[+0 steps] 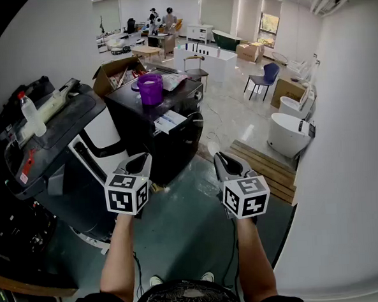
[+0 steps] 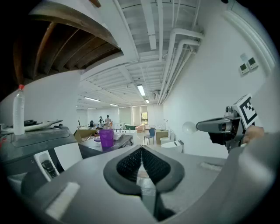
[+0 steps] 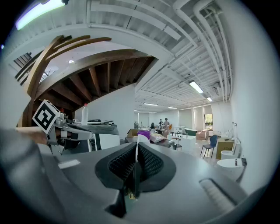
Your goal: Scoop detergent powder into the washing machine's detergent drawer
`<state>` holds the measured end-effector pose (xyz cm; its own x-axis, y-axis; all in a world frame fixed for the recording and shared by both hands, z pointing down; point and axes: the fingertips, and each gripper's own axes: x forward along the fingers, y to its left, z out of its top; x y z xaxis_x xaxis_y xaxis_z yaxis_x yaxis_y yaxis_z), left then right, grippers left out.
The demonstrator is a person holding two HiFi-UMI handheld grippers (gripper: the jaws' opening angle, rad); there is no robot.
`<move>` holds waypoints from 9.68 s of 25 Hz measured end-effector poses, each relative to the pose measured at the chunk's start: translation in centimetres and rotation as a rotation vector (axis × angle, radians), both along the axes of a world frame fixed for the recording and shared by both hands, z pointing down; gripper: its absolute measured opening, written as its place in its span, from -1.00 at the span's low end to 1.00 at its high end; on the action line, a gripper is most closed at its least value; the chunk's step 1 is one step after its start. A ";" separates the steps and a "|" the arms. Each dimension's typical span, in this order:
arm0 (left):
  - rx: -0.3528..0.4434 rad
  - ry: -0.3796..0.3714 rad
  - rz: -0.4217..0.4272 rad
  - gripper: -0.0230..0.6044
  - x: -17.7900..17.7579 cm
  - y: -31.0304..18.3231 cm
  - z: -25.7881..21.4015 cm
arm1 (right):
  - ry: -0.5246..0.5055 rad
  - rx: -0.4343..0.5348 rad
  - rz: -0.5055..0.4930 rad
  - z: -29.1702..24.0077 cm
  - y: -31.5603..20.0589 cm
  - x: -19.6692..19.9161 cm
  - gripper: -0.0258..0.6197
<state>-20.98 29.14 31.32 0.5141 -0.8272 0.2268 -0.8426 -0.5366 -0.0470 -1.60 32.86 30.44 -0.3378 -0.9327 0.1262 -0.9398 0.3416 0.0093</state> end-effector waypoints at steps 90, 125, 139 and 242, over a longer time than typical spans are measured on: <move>-0.071 -0.031 -0.023 -0.91 5.5 -36.0 3.1 | 0.000 -0.080 -0.107 2.3 -36.0 4.2 -0.81; -0.061 -0.057 -0.156 -0.91 3.4 -46.4 5.8 | -0.033 -0.040 -0.226 4.5 -48.6 2.6 -0.81; -0.116 -0.092 -0.399 -0.91 2.0 -51.8 5.9 | -0.054 -0.086 -0.497 4.5 -59.0 0.2 -0.81; -0.118 -0.011 -0.490 -0.91 -10.2 -59.7 7.9 | 1.035 -0.135 -0.930 11.5 -72.6 -24.2 -0.81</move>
